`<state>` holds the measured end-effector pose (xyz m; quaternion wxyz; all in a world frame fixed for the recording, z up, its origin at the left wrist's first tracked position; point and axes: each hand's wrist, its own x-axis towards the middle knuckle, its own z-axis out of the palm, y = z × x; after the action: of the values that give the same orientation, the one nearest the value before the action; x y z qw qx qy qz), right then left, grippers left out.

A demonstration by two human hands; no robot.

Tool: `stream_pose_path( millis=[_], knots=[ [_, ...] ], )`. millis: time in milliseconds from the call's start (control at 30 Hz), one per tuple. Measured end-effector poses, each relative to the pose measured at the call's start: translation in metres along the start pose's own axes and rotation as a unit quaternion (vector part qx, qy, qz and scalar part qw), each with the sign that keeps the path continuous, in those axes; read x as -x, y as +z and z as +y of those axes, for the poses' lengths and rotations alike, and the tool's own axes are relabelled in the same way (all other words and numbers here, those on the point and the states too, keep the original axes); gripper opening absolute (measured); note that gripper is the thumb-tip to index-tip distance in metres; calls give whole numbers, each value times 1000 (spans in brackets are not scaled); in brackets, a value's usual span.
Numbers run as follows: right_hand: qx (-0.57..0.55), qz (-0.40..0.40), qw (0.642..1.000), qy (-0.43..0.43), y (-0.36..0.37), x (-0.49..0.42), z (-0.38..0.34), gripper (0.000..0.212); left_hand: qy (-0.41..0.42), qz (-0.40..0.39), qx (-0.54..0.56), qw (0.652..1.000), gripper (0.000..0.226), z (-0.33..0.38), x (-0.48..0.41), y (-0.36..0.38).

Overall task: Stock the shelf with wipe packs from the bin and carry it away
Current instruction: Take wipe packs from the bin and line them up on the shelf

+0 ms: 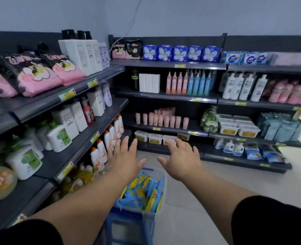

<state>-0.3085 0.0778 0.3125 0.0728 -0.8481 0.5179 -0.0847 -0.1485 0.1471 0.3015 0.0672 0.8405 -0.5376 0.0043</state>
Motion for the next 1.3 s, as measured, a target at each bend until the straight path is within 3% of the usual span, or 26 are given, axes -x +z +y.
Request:
stream_pose_path(
  millis=[467,600,833,967,1100,1200,1300],
  knots=[
    [33,-190,976,100,160,-154,8,69,5,-152,-15,988,77,-97,-172,152],
    [3,-268,960,80,210,-159,21,71,10,-244,60,968,87,-99,-176,207],
    [-16,-355,934,32,299,-154,39,76,1,-314,88,945,100,-104,-149,289],
    [3,-360,933,-14,334,-153,46,78,27,-332,126,934,88,-102,-131,319],
    [40,-342,937,-57,355,-153,53,70,81,-327,114,935,54,-100,-118,336],
    [84,-306,944,-87,359,-157,55,48,96,-315,73,941,30,-100,-116,342],
    [83,-305,944,-95,355,-164,55,27,86,-309,82,944,20,-103,-118,343]
  ],
)
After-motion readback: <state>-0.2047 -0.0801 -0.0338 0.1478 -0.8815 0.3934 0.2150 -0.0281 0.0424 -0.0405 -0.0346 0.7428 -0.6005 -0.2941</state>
